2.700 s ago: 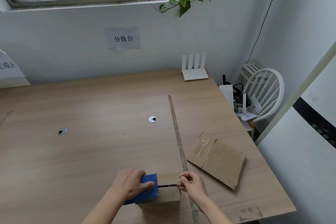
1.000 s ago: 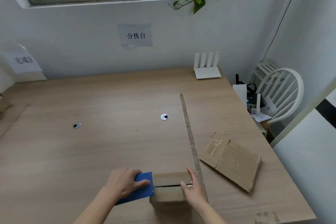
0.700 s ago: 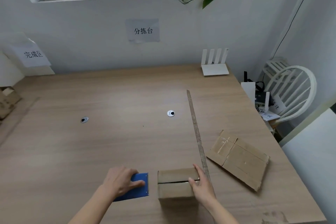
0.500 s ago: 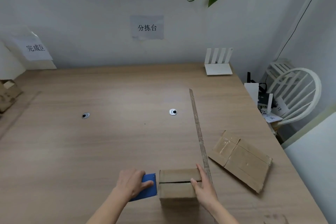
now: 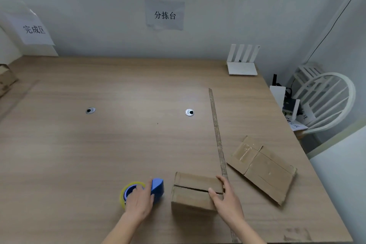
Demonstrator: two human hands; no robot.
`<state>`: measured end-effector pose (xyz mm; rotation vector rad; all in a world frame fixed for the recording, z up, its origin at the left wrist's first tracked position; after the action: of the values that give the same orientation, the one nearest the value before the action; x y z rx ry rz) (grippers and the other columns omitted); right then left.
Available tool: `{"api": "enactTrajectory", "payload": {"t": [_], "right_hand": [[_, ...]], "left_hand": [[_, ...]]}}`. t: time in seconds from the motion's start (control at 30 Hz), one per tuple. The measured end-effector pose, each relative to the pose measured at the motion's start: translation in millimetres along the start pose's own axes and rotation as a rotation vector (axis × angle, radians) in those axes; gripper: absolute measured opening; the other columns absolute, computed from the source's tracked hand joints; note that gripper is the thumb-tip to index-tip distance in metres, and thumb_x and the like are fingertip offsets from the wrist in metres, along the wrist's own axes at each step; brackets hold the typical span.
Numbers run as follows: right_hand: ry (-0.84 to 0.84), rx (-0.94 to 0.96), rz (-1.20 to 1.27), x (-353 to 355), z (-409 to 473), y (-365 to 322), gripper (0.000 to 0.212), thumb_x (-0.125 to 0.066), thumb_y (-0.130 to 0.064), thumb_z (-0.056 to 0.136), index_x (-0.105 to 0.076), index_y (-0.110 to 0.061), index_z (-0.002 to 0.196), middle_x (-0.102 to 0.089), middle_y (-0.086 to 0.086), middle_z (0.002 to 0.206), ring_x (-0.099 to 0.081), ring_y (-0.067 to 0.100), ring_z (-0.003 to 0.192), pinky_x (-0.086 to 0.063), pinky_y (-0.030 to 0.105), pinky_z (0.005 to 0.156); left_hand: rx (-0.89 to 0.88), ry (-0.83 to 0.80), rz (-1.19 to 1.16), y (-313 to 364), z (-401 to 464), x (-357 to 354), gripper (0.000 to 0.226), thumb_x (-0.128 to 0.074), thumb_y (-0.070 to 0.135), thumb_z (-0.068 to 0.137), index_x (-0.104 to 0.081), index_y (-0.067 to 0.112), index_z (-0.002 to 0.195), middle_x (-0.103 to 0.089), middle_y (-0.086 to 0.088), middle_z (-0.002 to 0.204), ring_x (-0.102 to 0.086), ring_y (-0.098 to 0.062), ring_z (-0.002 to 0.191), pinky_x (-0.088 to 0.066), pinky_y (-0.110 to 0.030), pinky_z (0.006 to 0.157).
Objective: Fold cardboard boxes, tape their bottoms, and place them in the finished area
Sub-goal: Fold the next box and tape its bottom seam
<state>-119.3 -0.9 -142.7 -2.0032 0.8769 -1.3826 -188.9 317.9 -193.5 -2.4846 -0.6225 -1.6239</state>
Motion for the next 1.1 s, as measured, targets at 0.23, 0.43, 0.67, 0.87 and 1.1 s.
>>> {"api": "enactTrajectory", "payload": {"t": [0.23,0.43,0.67,0.87,1.1], "right_hand": [[0.125,-0.087,-0.060,7.1,-21.2,19.4,0.063,-0.063,-0.089,0.060,-0.044,-0.040,0.096,-0.057,-0.018,0.102,-0.057,-0.005,0.087,-0.049,0.030,0.071],[-0.067,0.010,-0.048,-11.6,-32.3,10.3,0.082,-0.055,-0.091,0.068,-0.040,-0.045,0.134,-0.047,-0.020,0.127,-0.054,0.000,0.111,-0.049,0.033,0.092],[-0.234,0.269,-0.273,-15.8,-48.1,-6.7,0.084,-0.063,-0.084,0.066,-0.026,-0.071,0.140,-0.057,-0.027,0.108,-0.056,-0.007,0.095,-0.049,0.014,0.078],[-0.311,0.429,-0.432,-35.1,-62.2,-15.3,0.078,-0.040,-0.096,0.070,-0.010,-0.077,0.140,-0.021,-0.036,0.147,-0.054,0.002,0.122,-0.052,0.033,0.095],[-0.145,0.381,-0.398,-32.7,-56.4,-25.5,0.078,-0.046,-0.090,0.073,-0.006,-0.078,0.139,-0.022,-0.023,0.157,-0.053,0.007,0.124,-0.053,0.038,0.099]], "left_hand": [[0.046,-0.009,0.001,3.0,-6.8,-17.9,0.068,-0.038,0.032,0.104,-0.002,0.024,0.162,-0.044,-0.012,0.136,-0.052,-0.025,0.117,-0.045,-0.036,0.096],[-0.180,0.275,-0.612,68.6,-14.6,54.4,0.054,-0.045,0.051,0.103,-0.045,0.024,0.149,-0.048,0.009,0.145,-0.044,-0.013,0.136,-0.038,-0.032,0.108],[-0.241,0.135,-0.631,114.4,0.1,48.0,0.040,-0.058,0.034,0.100,-0.055,0.026,0.139,-0.060,0.009,0.137,-0.055,-0.012,0.124,-0.043,-0.028,0.103],[-0.286,0.036,-0.588,123.5,1.3,46.1,0.047,-0.049,0.034,0.105,-0.044,0.023,0.151,-0.051,0.002,0.150,-0.046,-0.017,0.138,-0.036,-0.033,0.114],[-0.081,0.269,-0.434,39.6,-21.9,37.9,0.051,-0.047,0.041,0.104,-0.040,0.028,0.153,-0.050,0.005,0.147,-0.048,-0.014,0.131,-0.038,-0.029,0.107]]}}
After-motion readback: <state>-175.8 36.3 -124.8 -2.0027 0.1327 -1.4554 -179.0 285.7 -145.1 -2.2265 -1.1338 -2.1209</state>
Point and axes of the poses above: each hand's wrist, its own z-axis towards the middle knuckle, its own x-axis out of the back of the hand, y = z × x, the point moved 10 cm from there along z, towards the middle knuckle
